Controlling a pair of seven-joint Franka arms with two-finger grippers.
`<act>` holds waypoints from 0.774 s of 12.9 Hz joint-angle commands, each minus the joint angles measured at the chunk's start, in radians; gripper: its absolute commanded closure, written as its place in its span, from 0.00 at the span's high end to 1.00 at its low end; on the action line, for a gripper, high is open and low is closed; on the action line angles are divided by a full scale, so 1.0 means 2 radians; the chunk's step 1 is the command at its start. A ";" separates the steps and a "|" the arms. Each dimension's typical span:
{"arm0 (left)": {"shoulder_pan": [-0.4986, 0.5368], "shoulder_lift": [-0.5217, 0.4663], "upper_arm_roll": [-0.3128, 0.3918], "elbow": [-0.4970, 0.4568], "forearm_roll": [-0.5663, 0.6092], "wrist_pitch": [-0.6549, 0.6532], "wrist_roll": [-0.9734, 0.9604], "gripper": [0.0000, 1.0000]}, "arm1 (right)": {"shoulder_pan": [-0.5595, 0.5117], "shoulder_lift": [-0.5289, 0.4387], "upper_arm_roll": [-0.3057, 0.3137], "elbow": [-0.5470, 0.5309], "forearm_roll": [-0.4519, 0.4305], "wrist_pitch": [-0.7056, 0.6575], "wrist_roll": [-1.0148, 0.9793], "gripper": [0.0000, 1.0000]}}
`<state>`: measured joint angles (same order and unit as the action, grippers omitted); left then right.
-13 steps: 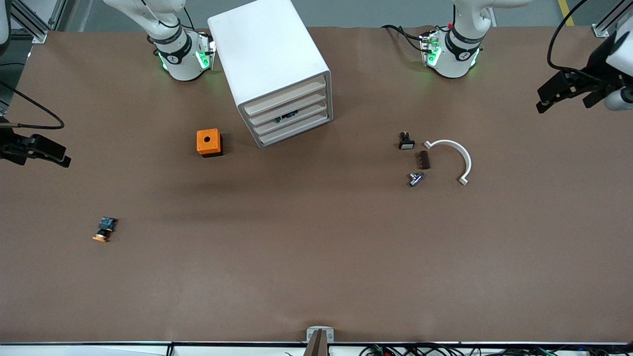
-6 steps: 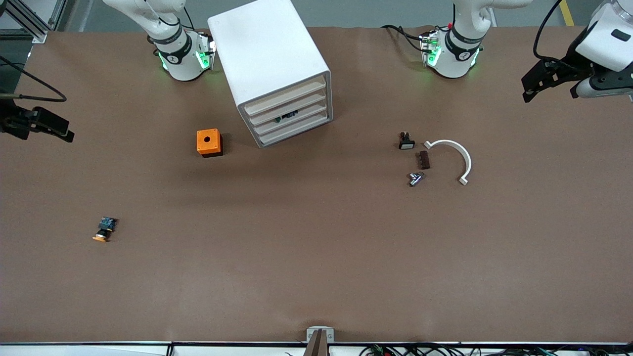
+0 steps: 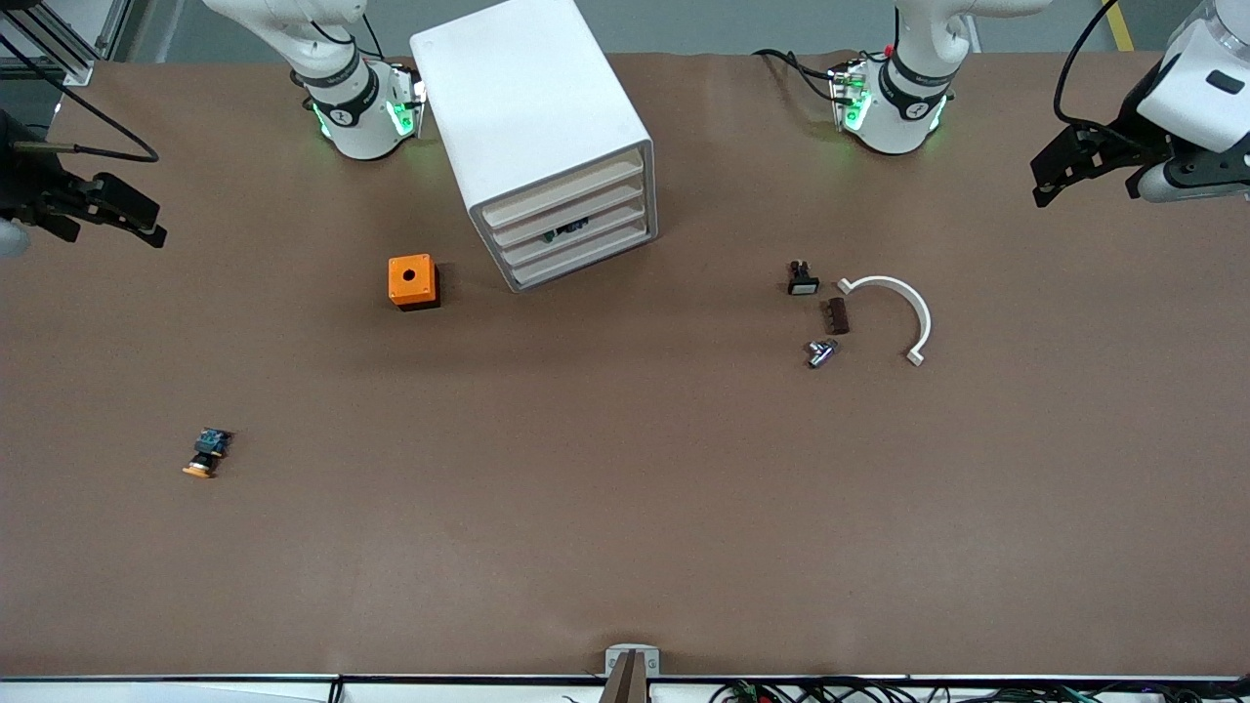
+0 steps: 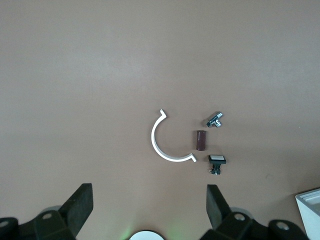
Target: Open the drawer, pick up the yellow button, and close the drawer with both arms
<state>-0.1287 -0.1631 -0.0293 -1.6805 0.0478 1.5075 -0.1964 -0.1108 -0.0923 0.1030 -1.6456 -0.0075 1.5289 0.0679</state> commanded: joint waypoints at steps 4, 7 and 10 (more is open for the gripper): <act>0.005 -0.001 0.002 0.001 -0.018 0.006 0.014 1.00 | 0.002 -0.010 0.001 -0.015 0.009 0.006 0.007 1.00; 0.005 0.003 0.002 0.006 -0.018 0.004 0.014 1.00 | 0.000 -0.010 0.000 -0.015 0.031 0.000 0.007 1.00; 0.005 0.006 0.002 0.009 -0.018 0.003 0.014 1.00 | -0.001 -0.010 0.000 -0.017 0.032 -0.004 0.007 1.00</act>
<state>-0.1270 -0.1587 -0.0267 -1.6800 0.0310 1.5113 -0.1941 -0.1096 -0.0923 0.1045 -1.6596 0.0412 1.5252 0.0688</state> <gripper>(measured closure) 0.000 0.000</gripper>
